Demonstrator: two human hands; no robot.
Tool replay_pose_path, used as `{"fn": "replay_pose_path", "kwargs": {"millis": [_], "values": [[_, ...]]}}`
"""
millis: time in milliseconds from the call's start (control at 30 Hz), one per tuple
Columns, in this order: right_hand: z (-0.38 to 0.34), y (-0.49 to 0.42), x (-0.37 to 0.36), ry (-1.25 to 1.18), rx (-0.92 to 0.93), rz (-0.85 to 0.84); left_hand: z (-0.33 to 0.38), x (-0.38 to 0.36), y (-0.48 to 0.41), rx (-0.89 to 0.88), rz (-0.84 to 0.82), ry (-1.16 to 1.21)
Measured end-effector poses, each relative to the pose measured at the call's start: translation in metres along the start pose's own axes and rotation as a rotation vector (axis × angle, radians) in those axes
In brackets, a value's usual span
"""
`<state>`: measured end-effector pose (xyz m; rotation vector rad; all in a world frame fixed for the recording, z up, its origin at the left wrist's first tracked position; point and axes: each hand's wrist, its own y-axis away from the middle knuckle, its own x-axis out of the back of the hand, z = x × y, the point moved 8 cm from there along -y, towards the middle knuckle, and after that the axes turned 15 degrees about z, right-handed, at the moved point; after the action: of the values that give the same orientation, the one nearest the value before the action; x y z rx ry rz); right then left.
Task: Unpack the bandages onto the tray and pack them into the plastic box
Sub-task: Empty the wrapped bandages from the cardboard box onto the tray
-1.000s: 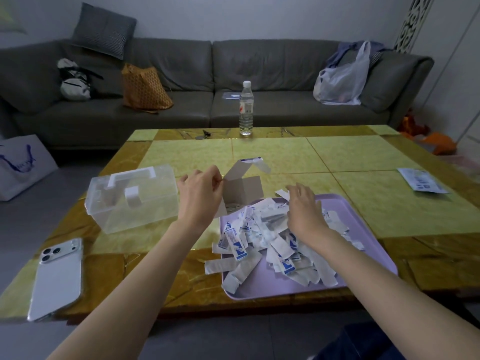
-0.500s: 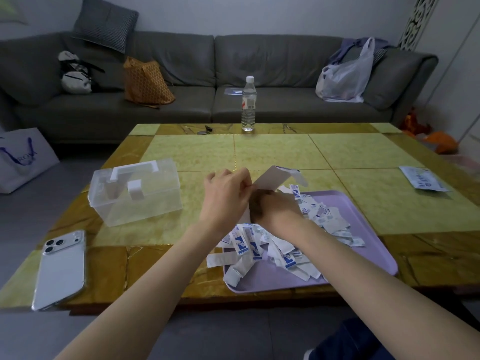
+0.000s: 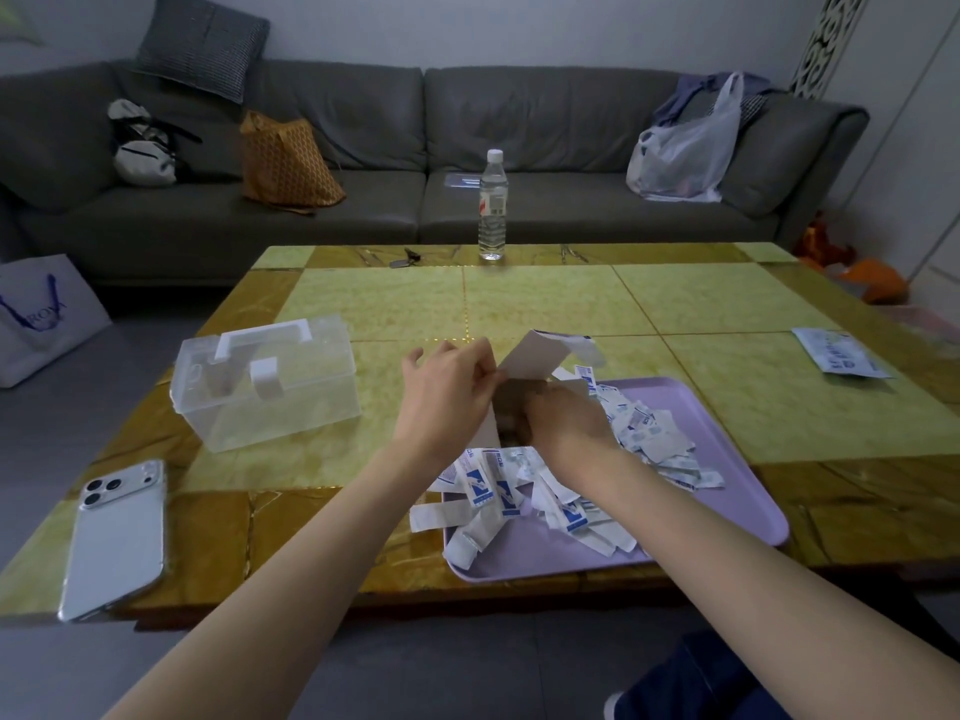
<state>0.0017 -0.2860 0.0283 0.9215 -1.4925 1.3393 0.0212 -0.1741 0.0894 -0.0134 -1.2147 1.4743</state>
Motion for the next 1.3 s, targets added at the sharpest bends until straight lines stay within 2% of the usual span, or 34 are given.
{"fn": "replay_pose_path", "kwargs": {"millis": [233, 333, 467, 633, 700, 767, 833, 900, 967, 1133, 1300], "values": [[0.021, 0.012, 0.021, -0.196, -0.037, 0.131, -0.023, 0.012, -0.010, 0.060, 0.037, -0.068], [0.040, 0.014, 0.020, -0.268, -0.120, 0.107, -0.036, 0.017, -0.013, 0.096, 0.075, -0.077], [0.065, 0.014, 0.014, -0.252, -0.223, 0.106, -0.041, 0.022, -0.015, 0.104, 0.098, -0.079], [0.068, 0.010, 0.014, -0.223, -0.267, 0.149, -0.035, 0.021, -0.014, 0.087, 0.099, -0.070], [0.061, 0.009, 0.020, -0.154, -0.232, 0.177, -0.033, 0.020, -0.013, 0.084, 0.097, -0.059], [0.046, 0.010, 0.029, -0.074, -0.117, 0.249, -0.031, 0.020, -0.012, 0.074, 0.096, -0.043], [0.024, 0.014, 0.037, -0.137, 0.029, 0.308, -0.028, 0.018, -0.011, 0.064, 0.095, -0.028], [0.003, 0.018, 0.040, -0.212, 0.145, 0.278, -0.023, 0.016, -0.011, 0.054, 0.088, -0.013], [-0.010, 0.018, 0.035, -0.163, 0.205, 0.193, -0.016, 0.015, -0.010, 0.034, 0.089, 0.010], [-0.010, 0.006, 0.020, -0.130, 0.163, 0.118, -0.006, 0.016, -0.009, 0.004, 0.083, 0.057], [-0.005, 0.014, 0.029, -0.319, 0.145, 0.125, -0.015, 0.022, -0.010, 0.030, 0.099, 0.074]]}}
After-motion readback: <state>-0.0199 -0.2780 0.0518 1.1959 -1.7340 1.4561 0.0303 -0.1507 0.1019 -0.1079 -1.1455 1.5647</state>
